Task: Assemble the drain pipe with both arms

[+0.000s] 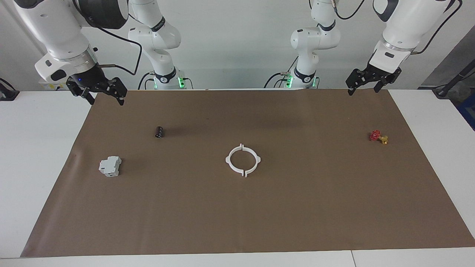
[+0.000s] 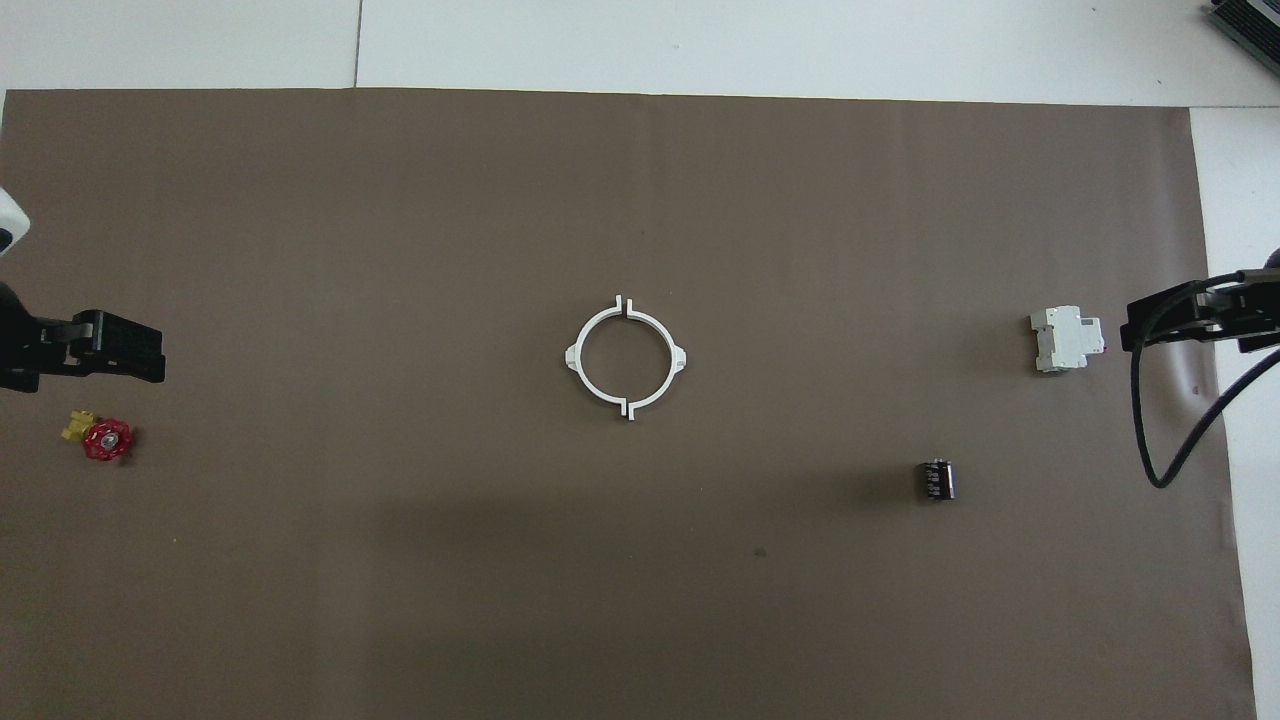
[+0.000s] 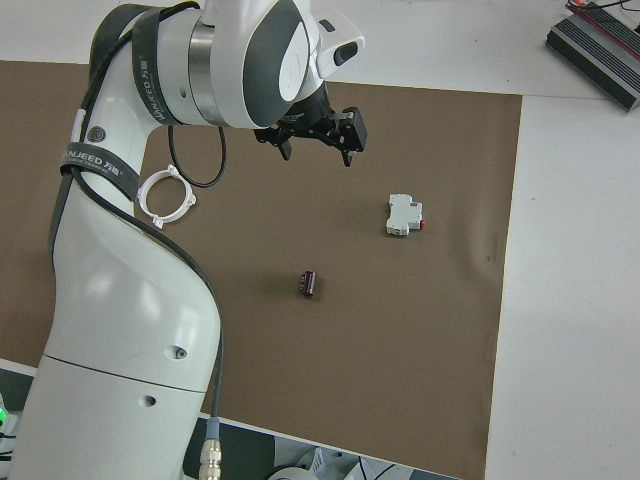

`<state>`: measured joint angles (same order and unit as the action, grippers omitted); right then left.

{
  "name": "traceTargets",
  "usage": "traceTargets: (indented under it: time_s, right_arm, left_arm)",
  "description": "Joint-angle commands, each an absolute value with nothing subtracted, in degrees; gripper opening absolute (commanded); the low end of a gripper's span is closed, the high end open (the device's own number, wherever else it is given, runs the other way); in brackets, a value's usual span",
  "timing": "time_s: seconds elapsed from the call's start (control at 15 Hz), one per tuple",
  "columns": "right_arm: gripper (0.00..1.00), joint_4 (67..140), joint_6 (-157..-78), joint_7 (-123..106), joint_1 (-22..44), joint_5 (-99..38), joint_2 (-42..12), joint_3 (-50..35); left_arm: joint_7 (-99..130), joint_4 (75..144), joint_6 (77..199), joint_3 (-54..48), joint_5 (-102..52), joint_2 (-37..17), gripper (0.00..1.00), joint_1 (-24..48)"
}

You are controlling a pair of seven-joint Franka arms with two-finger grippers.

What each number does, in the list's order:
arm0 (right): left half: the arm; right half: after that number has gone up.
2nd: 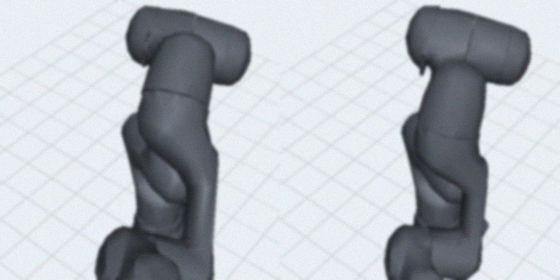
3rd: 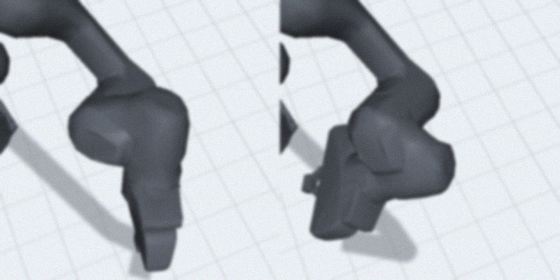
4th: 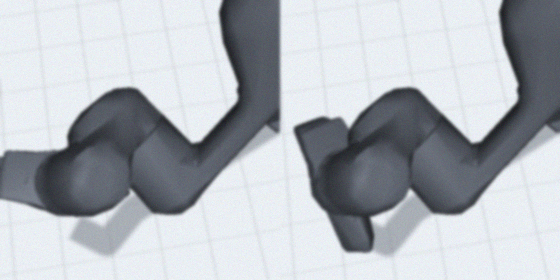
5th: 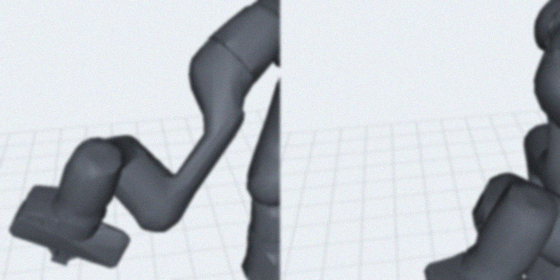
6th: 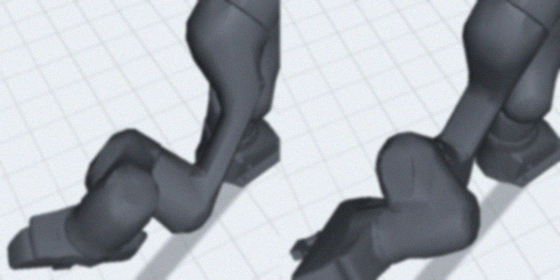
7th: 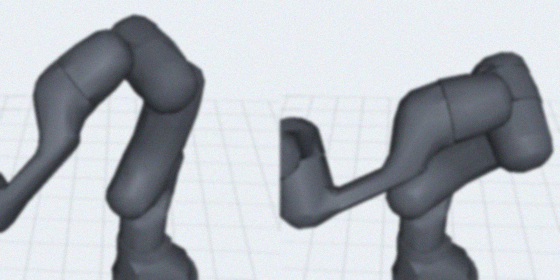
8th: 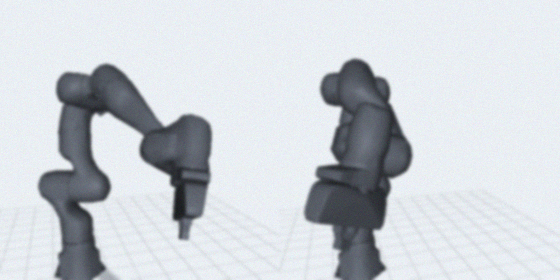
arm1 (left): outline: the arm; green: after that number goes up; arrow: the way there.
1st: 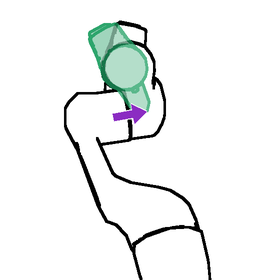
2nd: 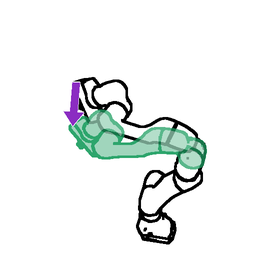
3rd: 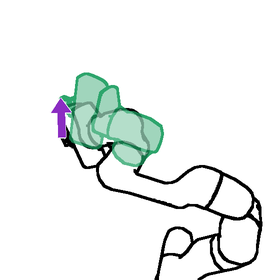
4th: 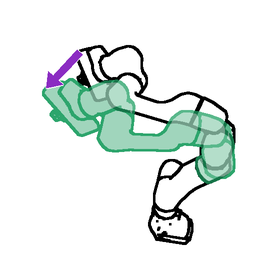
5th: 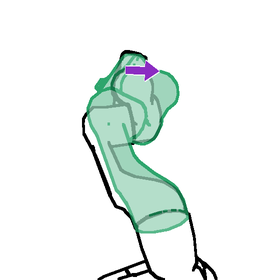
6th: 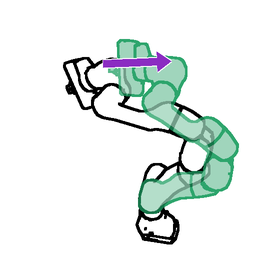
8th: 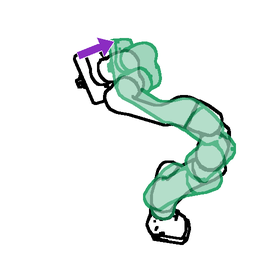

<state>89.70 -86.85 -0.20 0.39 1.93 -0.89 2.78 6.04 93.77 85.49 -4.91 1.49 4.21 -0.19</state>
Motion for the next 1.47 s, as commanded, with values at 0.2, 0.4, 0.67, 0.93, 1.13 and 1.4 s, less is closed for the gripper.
traceTargets:
  time_s: [0.2, 0.4, 0.67, 0.93, 1.13, 1.4]
  right_arm:
    - [1.00, 89.91, -87.63, -0.18, -0.09, 0.79, -0.88, 2.55]
    - [1.00, 90.00, -87.63, -0.18, -0.09, 0.79, -0.88, 2.55]
    - [1.00, 89.91, -87.63, -0.18, -0.09, 0.79, -0.88, 2.55]
    - [1.00, 89.91, -87.63, -0.18, -0.09, 0.79, -0.88, 2.55]
    - [1.00, 89.91, -87.63, -0.18, -0.09, 0.79, -0.88, 2.55]
    - [1.00, 89.91, -87.63, -0.18, -0.09, 0.79, -0.88, 2.55]
  left_arm:
    - [6.86, 93.08, 85.60, -3.78, 0.70, 2.20, 1.00, 1.49]
    - [7.21, 92.64, 85.60, -4.48, 0.70, 2.29, 1.00, 1.06]
    - [10.89, 92.64, 86.13, -4.57, 0.70, 2.37, 1.00, 1.32]
    - [10.90, 92.64, 86.13, -4.39, 0.70, 2.46, 1.00, 1.32]
    - [10.28, 92.64, 86.22, -4.57, 0.70, 2.55, 1.00, 1.06]
    - [10.20, 92.64, 86.31, -4.66, 0.27, 2.72, 1.00, 0.70]
